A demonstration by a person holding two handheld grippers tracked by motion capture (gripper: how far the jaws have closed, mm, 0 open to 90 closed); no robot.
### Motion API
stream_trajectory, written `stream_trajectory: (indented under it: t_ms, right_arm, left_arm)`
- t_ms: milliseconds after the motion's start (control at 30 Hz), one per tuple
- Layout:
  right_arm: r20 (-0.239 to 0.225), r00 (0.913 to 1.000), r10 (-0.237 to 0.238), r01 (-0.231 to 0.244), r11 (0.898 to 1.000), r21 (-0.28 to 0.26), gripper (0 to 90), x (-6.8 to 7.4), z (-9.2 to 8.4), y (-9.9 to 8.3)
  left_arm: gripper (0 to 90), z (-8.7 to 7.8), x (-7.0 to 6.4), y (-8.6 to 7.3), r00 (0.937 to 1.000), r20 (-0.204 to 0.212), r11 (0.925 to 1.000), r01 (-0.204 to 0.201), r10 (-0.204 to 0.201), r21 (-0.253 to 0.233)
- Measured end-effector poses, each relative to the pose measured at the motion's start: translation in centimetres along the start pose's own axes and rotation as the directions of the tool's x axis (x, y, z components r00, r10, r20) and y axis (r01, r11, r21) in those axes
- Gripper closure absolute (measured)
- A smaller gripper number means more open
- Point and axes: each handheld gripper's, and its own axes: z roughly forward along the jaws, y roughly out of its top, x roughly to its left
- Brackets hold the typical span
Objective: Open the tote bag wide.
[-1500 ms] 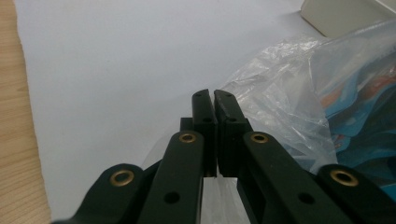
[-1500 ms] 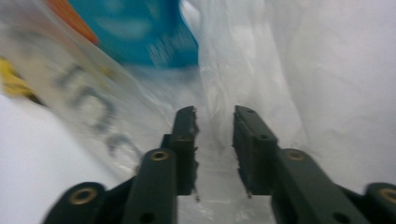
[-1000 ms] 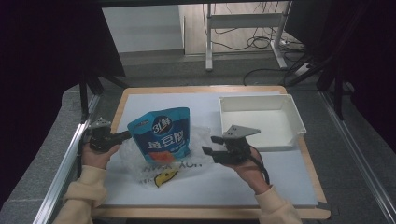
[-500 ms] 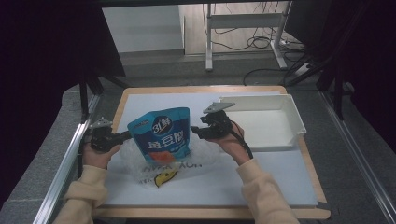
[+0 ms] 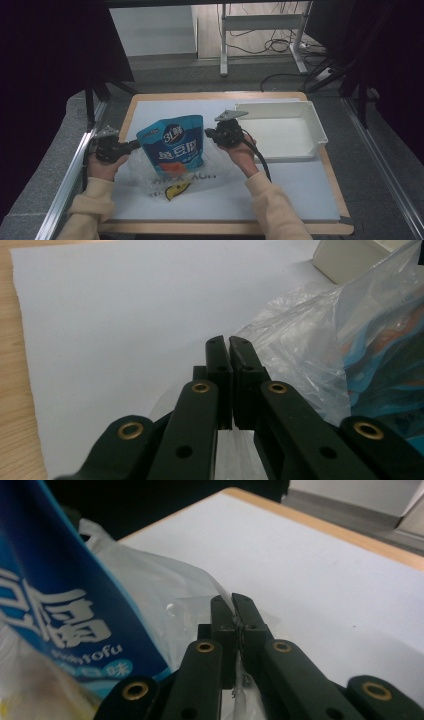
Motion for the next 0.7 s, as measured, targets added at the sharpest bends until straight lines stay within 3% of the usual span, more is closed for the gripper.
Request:
stream_trajectory:
  t_ms: [100,133,267,533,633,700]
  right_arm:
    - [0.025,0.9995,0.021,-0.021,0.999,-0.025,88.2,0.0,0.4,-0.8]
    - [0.037,0.9982,0.048,-0.047,0.998,-0.033,88.2,0.0,0.8,-1.4]
    - [0.063,0.9959,0.065,-0.063,0.997,-0.034,88.3,0.0,1.5,-2.4]
    - [0.118,0.9917,0.051,-0.052,0.999,0.002,88.3,0.3,3.5,-4.2]
    - [0.179,0.9838,-0.007,0.001,0.999,0.035,88.4,1.2,4.2,-4.6]
    - [0.181,0.9834,0.016,-0.023,0.999,0.038,88.4,1.1,4.4,-5.0]
  left_arm:
    - [88.7,0.0,0.0,-0.1,1.0000,-0.001,1.0000,-0.003,0.003,0.001]
    - [88.7,0.0,0.0,-0.2,1.0000,-0.003,1.0000,-0.004,0.004,0.000]
    - [88.6,0.3,-0.1,-0.5,0.9998,-0.015,0.9999,-0.013,0.013,0.011]
    - [88.7,1.3,0.3,-1.5,0.9997,-0.024,0.9991,0.004,-0.003,0.042]
    - [88.6,1.8,0.4,-1.9,0.9995,-0.030,0.9983,0.005,-0.003,0.058]
    - [88.6,2.0,0.5,-2.1,0.9995,-0.032,0.9977,0.006,-0.004,0.068]
